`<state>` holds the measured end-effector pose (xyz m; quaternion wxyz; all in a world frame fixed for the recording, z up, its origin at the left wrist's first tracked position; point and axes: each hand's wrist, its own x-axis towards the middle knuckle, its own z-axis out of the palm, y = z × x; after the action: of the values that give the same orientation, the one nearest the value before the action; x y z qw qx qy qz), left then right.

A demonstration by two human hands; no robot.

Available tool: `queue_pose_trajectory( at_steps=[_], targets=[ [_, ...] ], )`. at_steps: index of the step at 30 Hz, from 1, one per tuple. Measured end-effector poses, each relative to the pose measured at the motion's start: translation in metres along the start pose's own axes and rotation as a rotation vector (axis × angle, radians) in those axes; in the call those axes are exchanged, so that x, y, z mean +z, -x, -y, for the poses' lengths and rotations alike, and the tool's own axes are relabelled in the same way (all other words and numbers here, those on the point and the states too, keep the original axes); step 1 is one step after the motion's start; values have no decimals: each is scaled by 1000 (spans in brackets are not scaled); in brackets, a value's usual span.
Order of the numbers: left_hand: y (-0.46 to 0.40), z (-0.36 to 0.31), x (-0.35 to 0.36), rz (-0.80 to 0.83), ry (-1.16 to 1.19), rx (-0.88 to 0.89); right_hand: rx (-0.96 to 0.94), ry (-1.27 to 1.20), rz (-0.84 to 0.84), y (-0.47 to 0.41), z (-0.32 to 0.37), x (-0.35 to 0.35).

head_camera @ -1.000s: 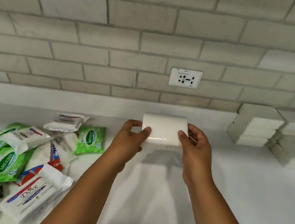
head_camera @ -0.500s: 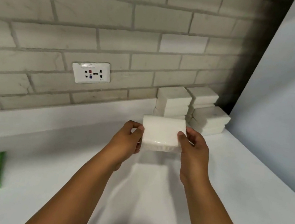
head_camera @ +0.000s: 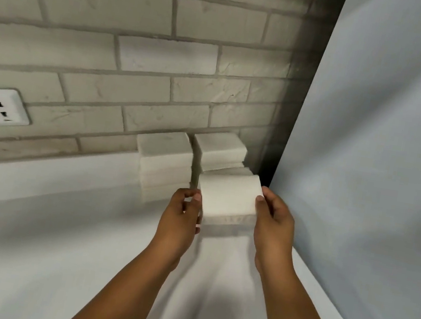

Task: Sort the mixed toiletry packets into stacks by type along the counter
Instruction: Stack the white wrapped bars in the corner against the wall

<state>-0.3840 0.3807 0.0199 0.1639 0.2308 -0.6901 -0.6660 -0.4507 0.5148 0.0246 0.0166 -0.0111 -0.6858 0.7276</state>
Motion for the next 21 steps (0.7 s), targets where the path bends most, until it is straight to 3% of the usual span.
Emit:
queue_pose_trajectory(
  at_steps=[10,17,21],
  targets=[
    [-71,-8,57,-246,-44,103,-59,87,143,-101,5,9],
    [-87,2,62,-317,-90,102,-103,187,192,-126,-5,17],
    [-91,18,64,-388,-57,133,-80,123,197,-133,-9,15]
  ],
)
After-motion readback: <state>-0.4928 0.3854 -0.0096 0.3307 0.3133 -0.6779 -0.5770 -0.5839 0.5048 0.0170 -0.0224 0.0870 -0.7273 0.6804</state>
